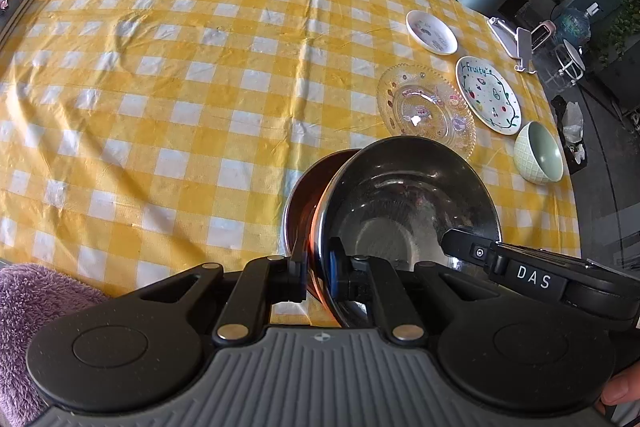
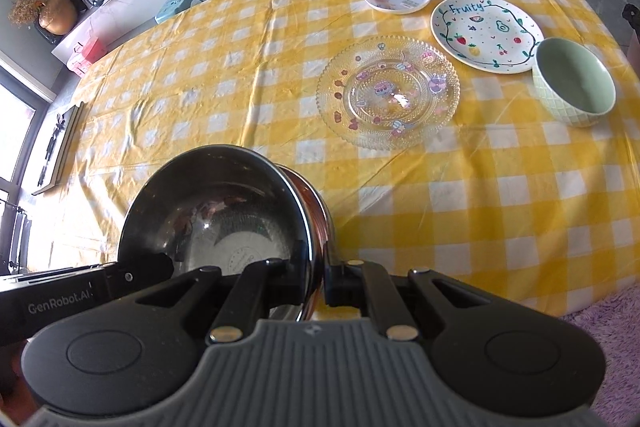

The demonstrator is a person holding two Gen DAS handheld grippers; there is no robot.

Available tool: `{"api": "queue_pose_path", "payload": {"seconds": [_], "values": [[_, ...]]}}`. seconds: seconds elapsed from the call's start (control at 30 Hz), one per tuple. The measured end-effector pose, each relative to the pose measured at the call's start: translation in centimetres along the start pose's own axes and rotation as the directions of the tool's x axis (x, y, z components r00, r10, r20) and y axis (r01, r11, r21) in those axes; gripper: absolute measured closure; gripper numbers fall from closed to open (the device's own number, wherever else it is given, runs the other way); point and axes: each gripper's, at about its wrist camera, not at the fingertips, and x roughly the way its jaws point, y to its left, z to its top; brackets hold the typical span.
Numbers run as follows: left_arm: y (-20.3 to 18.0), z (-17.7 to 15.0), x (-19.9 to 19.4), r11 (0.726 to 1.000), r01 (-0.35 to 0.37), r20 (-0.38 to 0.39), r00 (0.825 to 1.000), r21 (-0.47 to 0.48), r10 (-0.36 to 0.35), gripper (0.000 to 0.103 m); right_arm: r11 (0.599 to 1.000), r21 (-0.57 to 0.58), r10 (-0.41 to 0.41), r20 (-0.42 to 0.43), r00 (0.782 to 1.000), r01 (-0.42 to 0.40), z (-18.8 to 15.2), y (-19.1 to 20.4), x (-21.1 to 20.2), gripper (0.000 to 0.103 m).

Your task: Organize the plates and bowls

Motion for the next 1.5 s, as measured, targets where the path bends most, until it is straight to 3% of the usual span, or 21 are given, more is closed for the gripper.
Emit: {"api": "queue_pose_path", "payload": {"seconds": [0.5,0.9,1.33,1.5], "values": [[0.9,1.0,2.0,1.0,-0.023,0.0,1.0,-0.018,0.023,0.094,0.999,-0.021,-0.046,0.0,0.999,0.046,1.0,1.1,2.1,0.097],[-0.4,0.9,2.6,0.992,-0.102,0.023,0.995,0.076,0.101,0.094,0.971,-0.177,-0.15,0.076,0.986,0.162,0.8,3.1,2.0,0.094],[-0.3,0.8,2.1,0.993,-0.091,0.044,0.995,0.071,0.088,0.094,0.974,-0.178,-0.121,0.111,0.986,0.14,1.4,2.7,0.4,0.09],[-0.1,0.8,1.8,0.994,-0.082,0.055,0.995,0.073,0.078,0.094,0.978,-0.176,-0.095,0.107,0.99,0.113,1.2,2.4,0.5,0.1]]}}
